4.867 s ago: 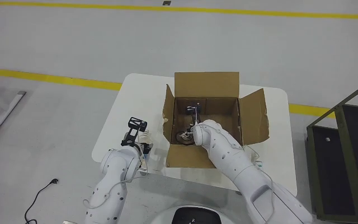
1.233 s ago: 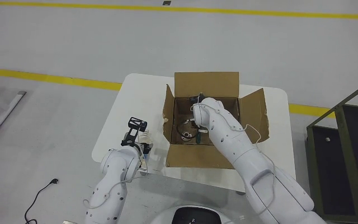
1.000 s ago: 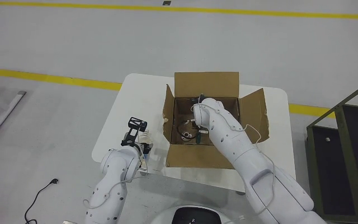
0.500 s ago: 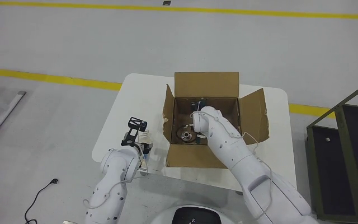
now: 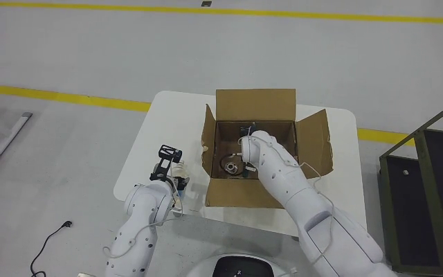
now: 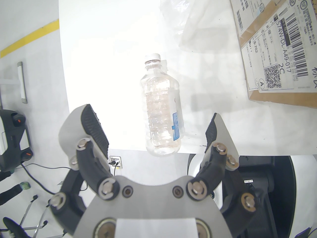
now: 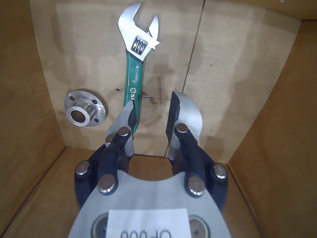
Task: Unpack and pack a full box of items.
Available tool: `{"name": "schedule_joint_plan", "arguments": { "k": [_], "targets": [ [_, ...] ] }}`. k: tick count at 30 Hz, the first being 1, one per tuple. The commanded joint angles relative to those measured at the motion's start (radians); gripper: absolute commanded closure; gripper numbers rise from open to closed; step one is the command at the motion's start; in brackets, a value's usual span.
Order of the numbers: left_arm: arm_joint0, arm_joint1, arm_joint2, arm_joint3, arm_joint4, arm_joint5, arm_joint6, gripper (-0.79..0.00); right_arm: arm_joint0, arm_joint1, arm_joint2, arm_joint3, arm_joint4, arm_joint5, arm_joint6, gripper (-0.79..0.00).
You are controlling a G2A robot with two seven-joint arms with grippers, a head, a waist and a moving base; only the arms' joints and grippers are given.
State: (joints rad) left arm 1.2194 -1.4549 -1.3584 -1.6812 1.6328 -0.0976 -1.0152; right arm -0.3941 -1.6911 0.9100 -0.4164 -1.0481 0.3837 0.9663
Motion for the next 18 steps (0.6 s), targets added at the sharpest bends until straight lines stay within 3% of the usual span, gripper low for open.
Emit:
{"name": "schedule_joint_plan", "arguments": {
  "k": [1,18],
  "targets": [
    [0.000,0.000,0.000,0.000,0.000,0.000,0.000,-0.785,0.004,-0.005,-0.002,0.018,0.005,-0.004,-0.009,-0.357],
    [0.000,0.000,0.000,0.000,0.000,0.000,0.000,-0.785,0.034,-0.050,-0.009,0.132,0.052,-0.032,-0.094,-0.339]
  ]
}}
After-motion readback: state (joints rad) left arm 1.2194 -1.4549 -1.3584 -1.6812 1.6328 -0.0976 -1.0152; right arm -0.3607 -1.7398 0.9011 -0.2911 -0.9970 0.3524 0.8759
